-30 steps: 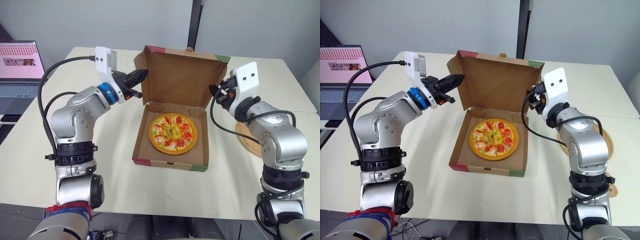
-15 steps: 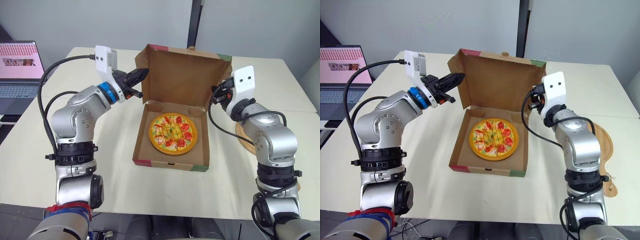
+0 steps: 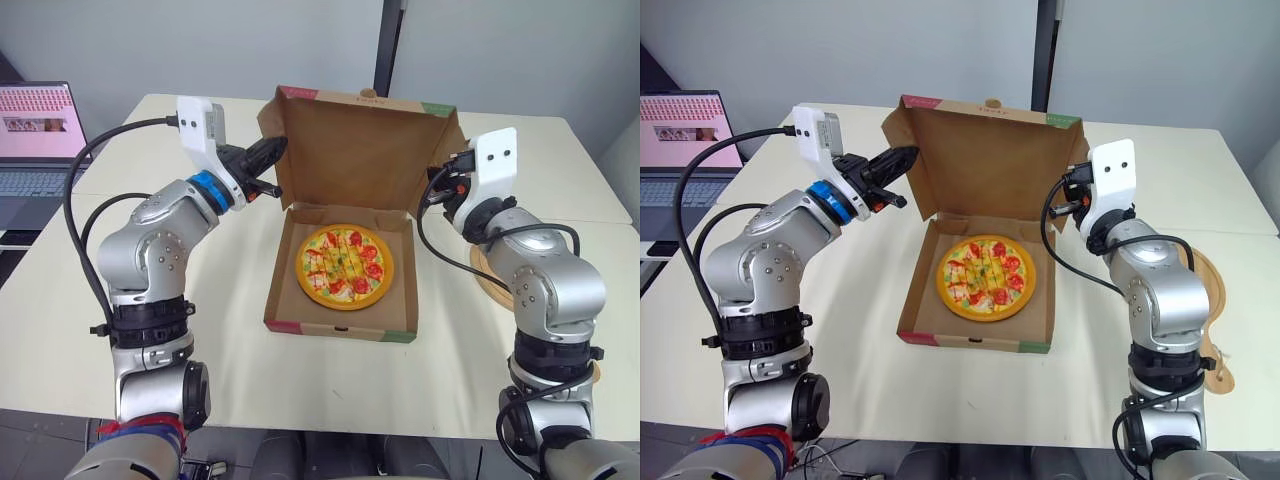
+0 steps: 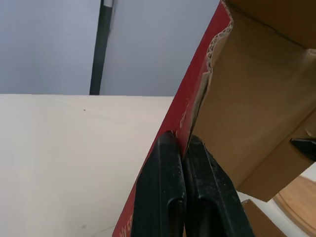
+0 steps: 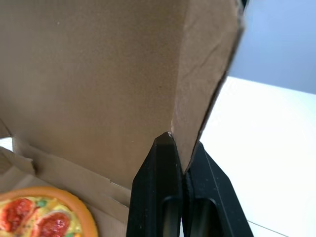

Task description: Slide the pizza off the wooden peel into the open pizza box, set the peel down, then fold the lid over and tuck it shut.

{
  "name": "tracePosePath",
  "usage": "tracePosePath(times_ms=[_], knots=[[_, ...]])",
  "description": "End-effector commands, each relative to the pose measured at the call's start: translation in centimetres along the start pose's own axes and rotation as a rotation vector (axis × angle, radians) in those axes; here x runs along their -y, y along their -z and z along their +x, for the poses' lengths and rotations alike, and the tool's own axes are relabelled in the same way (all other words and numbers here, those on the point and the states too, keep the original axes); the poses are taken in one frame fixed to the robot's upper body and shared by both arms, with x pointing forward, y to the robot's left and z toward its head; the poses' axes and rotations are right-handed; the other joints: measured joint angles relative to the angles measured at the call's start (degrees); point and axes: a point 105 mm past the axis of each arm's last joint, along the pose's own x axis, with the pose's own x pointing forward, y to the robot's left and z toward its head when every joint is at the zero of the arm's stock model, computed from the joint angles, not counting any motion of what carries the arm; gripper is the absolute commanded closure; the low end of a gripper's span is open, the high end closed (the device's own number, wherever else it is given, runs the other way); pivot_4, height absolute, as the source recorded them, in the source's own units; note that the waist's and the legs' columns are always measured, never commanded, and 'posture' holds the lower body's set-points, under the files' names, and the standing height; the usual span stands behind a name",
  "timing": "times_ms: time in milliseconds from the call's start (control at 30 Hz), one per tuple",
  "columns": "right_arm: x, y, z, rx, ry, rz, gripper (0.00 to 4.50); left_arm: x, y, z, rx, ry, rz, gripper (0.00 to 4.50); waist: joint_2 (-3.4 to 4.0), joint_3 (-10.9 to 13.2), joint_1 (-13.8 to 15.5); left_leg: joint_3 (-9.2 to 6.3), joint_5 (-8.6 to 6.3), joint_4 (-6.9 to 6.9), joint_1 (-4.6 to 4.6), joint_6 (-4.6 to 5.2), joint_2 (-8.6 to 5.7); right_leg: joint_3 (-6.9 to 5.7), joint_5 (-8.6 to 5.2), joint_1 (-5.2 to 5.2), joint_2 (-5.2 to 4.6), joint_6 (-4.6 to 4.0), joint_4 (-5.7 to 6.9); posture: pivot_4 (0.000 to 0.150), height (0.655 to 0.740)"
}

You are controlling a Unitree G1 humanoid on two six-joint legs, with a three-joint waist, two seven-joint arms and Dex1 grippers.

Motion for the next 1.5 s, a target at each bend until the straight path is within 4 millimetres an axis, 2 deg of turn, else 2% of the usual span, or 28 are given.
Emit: tracePosePath(times_ms=[33, 200, 333, 567, 800, 1067, 1367, 1500], knots=[[-2.4, -1.7, -1.0, 0.081, -0.074, 0.024, 4.49, 2.2, -0.9, 0.0, 0.06, 0.042, -0.046, 4.5, 0.0, 0.0, 0.01, 0.0, 0.0, 0.0, 0.0, 0.0, 0.0, 0.01, 0.0, 0.0, 0.0, 0.0, 0.0, 0.15, 0.74], [-3.3, -1.3, -1.2, 0.076, -0.072, 0.046, 4.49, 2.8, -0.2, -0.7, 0.047, 0.076, -0.141, 4.5, 0.0, 0.0, -0.05, 0.0, 0.0, 0.0, 0.02, 0.0, -0.06, -0.01, 0.0, 0.0, 0.01, 0.0, 0.02, 0.15, 0.74], [-3.9, -1.2, -1.3, 0.077, -0.076, 0.056, 4.49, 2.3, -0.3, -1.0, 0.019, 0.099, -0.192, 4.5, 0.0, 0.0, -0.11, 0.01, 0.03, 0.0, 0.04, -0.05, -0.14, -0.01, 0.0, 0.0, 0.06, 0.0, 0.02, 0.15, 0.74], [-4.5, 0.0, -2.0, 0.05, -0.069, 0.089, 4.49, 3.7, 0.8, -2.2, -0.053, 0.176, -0.169, 4.5, 0.0, -0.04, -0.07, -0.04, 0.06, -0.03, 0.04, -0.11, -0.15, -0.03, 0.0, 0.01, 0.12, 0.0, 0.0, 0.15, 0.74], [-5.3, 1.7, -3.2, 0.0, -0.076, 0.162, 4.49, 4.0, 1.4, -3.8, -0.011, 0.112, -0.163, 4.5, -0.02, -0.12, -0.01, -0.07, 0.08, -0.04, 0.07, -0.15, -0.02, -0.02, 0.0, 0.05, 0.11, 0.0, -0.02, 0.15, 0.74], [-6.0, 2.9, -4.1, -0.038, -0.093, 0.219, 4.49, 3.9, 1.8, -5.3, 0.056, 0.017, -0.046, 4.5, -0.02, -0.16, -0.02, -0.05, 0.05, -0.05, 0.12, -0.09, -0.09, -0.02, 0.0, 0.07, 0.16, 0.0, -0.03, 0.15, 0.74], [-6.3, 4.5, -5.4, -0.033, -0.117, 0.237, 4.49, 4.9, 3.3, -7.7, 0.13, -0.083, 0.242, 4.5, -0.01, -0.25, -0.1, 0.1, 0.04, -0.09, 0.19, -0.08, -0.08, 0.07, -0.03, 0.1, 0.24, -0.06, -0.09, 0.15, 0.74], [-6.3, 4.9, -5.5, -0.018, -0.112, 0.251, 4.49, 5.6, 4.0, -8.3, 0.156, -0.113, 0.271, 4.5, -0.02, -0.25, -0.12, 0.18, 0.04, -0.08, 0.19, -0.08, -0.07, 0.11, -0.06, 0.1, 0.27, -0.08, -0.12, 0.15, 0.74]])
